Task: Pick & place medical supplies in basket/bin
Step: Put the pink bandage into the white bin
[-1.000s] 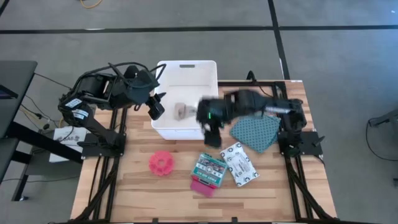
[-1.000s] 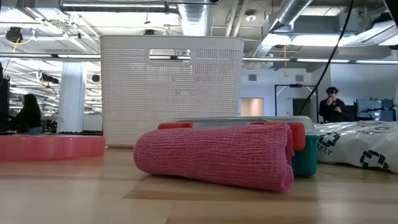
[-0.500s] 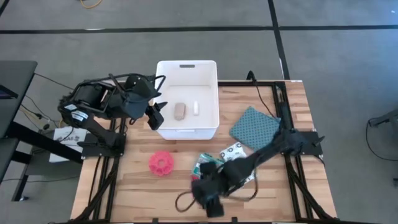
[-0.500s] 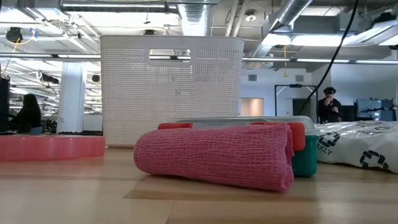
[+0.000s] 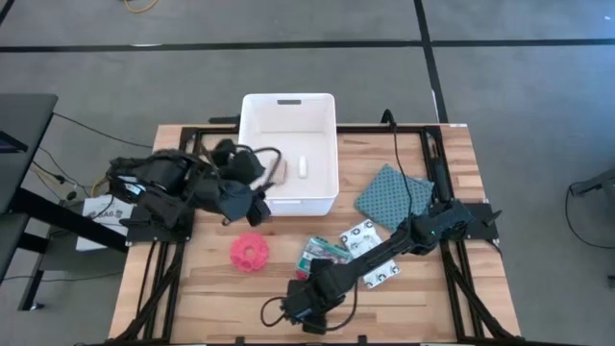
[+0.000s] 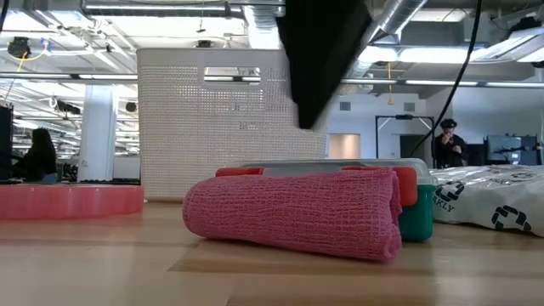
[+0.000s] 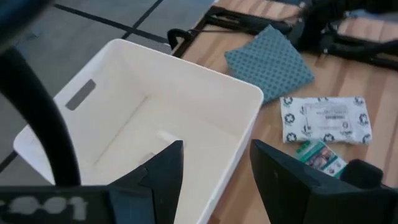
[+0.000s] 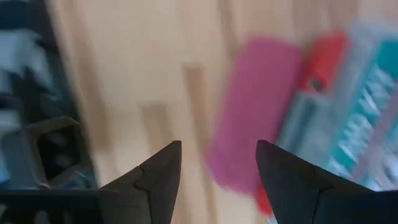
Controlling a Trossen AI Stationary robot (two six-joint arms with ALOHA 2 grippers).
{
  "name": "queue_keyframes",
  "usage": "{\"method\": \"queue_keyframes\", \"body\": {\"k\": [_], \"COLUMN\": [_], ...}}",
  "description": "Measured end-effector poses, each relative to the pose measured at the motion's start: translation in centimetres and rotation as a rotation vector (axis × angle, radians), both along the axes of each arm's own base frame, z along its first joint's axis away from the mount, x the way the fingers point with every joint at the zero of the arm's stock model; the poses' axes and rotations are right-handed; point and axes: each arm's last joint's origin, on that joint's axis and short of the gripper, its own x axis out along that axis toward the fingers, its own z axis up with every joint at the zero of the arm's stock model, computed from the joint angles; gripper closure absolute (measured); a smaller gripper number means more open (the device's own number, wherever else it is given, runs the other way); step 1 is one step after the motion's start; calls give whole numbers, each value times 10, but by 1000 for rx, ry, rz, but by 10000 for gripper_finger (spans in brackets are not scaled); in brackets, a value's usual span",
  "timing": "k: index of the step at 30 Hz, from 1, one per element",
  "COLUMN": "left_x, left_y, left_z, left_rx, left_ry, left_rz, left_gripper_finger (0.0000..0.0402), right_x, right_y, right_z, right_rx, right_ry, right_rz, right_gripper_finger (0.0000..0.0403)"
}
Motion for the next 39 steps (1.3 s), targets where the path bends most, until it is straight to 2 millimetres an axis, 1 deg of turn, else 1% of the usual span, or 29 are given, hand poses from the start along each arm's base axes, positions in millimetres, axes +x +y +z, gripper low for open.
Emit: {"method": "queue_keyframes", "body": {"k": [3,5,7,12,17,19,21,24,26,29,31,36,39], "left_x": [8,10,12,12,12,12,12,12,12,12,12,12,12], "left_y": [-5,-8,-8,-5,-4,-4,-5,-5,-5,-5,-5,-4,-5], "left_z": [-5,-8,-9,-8,-8,-9,-9,-9,-9,-9,-9,-9,-9], "left_rx": [18,51,77,107,92,72,58,57,57,57,57,57,56], "left_ry": [28,60,69,60,64,67,65,64,64,64,65,64,64], "left_rz": [-31,-50,-55,-29,-32,-42,-42,-41,-41,-42,-42,-42,-42], "left_gripper_finger": [226,226,226,226,226,226,226,226,226,226,226,226,226], "right_x": [-2,0,-2,5,11,12,11,9,10,8,9,12,14], "right_y": [-8,-15,-23,-42,-51,-49,-42,-27,-17,-9,-9,-14,-18], "right_z": [-2,0,0,0,0,0,1,1,-3,-18,-26,-26,-26], "right_rx": [-57,-94,-130,-98,-70,-60,-47,-25,-13,-43,-70,-85,-122], "right_ry": [38,25,71,110,106,91,70,31,2,21,40,21,4], "right_rz": [-8,-12,-11,-5,3,-3,-12,-5,13,31,26,7,-7], "right_gripper_finger": [203,203,203,203,203,203,203,203,203,203,203,203,203]}}
